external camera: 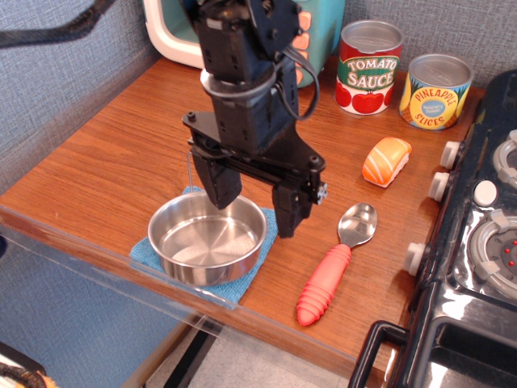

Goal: Place the pot on top of the blue towel

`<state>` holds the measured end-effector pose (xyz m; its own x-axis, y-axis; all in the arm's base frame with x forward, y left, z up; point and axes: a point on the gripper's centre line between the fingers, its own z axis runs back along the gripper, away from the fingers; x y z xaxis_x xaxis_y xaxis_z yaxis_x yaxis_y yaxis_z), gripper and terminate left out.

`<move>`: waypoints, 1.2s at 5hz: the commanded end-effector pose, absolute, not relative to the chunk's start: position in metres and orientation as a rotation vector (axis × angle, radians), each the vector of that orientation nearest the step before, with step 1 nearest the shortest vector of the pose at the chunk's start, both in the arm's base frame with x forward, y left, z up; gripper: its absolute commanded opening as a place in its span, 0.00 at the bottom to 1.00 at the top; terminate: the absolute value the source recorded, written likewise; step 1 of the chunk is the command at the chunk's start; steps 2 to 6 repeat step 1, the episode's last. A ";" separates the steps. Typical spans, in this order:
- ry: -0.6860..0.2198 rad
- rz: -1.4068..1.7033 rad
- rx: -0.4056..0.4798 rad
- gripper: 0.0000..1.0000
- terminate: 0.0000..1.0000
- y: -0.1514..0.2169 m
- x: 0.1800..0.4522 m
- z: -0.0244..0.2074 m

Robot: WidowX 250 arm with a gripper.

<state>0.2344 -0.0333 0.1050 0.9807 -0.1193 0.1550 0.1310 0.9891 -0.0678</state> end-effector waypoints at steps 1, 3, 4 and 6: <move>-0.184 -0.130 -0.078 1.00 1.00 -0.030 0.232 0.115; -0.184 -0.130 -0.078 1.00 1.00 -0.030 0.232 0.115; -0.184 -0.130 -0.078 1.00 1.00 -0.030 0.232 0.115; -0.184 -0.130 -0.078 1.00 1.00 -0.030 0.232 0.115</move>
